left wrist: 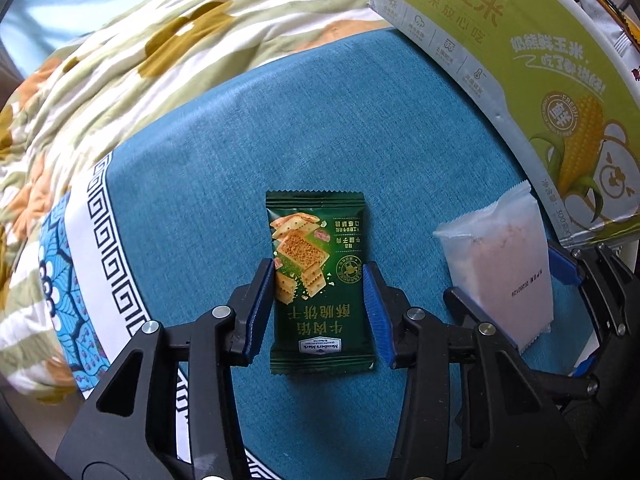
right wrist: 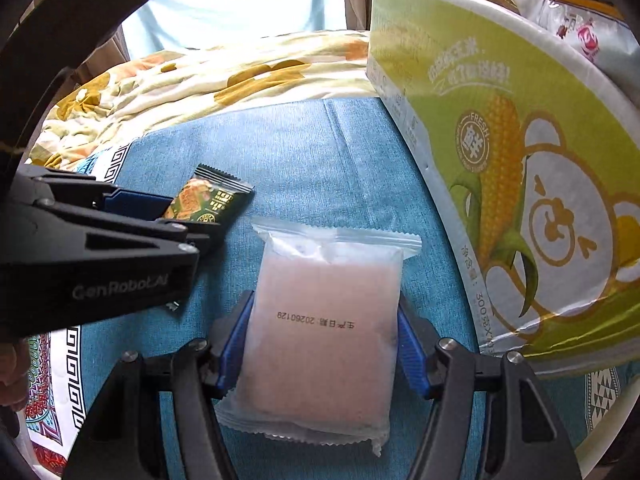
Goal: Organize snacks
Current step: 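Grasp the green biscuit packet with the left gripper while the right gripper grasps the pale pouch, then carry both items over the box and release them inside with both grippers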
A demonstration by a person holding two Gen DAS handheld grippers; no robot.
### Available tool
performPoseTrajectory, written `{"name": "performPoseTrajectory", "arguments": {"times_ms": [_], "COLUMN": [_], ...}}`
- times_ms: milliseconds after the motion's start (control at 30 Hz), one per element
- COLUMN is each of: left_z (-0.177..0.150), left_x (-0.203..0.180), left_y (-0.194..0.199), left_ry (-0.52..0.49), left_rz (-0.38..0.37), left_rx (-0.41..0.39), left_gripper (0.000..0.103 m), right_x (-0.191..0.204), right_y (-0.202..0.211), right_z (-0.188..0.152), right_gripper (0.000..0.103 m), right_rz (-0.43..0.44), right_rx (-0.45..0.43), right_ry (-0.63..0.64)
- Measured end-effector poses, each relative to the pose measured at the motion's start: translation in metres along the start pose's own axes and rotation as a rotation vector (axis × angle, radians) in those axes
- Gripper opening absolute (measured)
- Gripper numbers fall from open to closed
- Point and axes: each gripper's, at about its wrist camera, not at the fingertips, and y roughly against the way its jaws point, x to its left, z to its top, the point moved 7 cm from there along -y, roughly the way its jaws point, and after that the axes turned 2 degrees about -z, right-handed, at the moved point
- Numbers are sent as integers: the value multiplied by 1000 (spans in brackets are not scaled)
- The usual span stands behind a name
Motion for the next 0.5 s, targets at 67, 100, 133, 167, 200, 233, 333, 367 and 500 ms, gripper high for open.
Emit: {"name": "performPoseTrajectory", "arguments": {"times_ms": [67, 100, 133, 167, 200, 233, 333, 367, 500], "left_z": [-5, -7, -10, -12, -15, -18, -22, -24, -28], "left_x": [4, 8, 11, 14, 16, 19, 25, 27, 31], "left_y": [3, 4, 6, 9, 13, 17, 34, 42, 77], "left_ry": [22, 33, 44, 55, 66, 75, 101, 111, 141], "left_rz": [-12, -17, -18, -20, -23, -24, -25, -27, -27], "left_rx": [-1, -2, -5, -10, -15, -21, -50, -61, -113], "left_gripper": [40, 40, 40, 40, 40, 40, 40, 40, 40], "right_x": [1, 0, 1, 0, 1, 0, 2, 3, 9], "right_y": [3, 2, 4, 3, 4, 3, 10, 13, 31], "right_z": [2, 0, 1, 2, 3, 4, 5, 7, 13], "right_gripper": [60, 59, 59, 59, 59, 59, 59, 59, 59], "right_rz": [-2, -3, -4, -4, -4, -4, 5, 7, 23], "right_rx": [-7, -12, -17, -20, -23, -26, -38, -43, -68], "right_ry": [4, 5, 8, 12, 15, 19, 29, 34, 43]}}
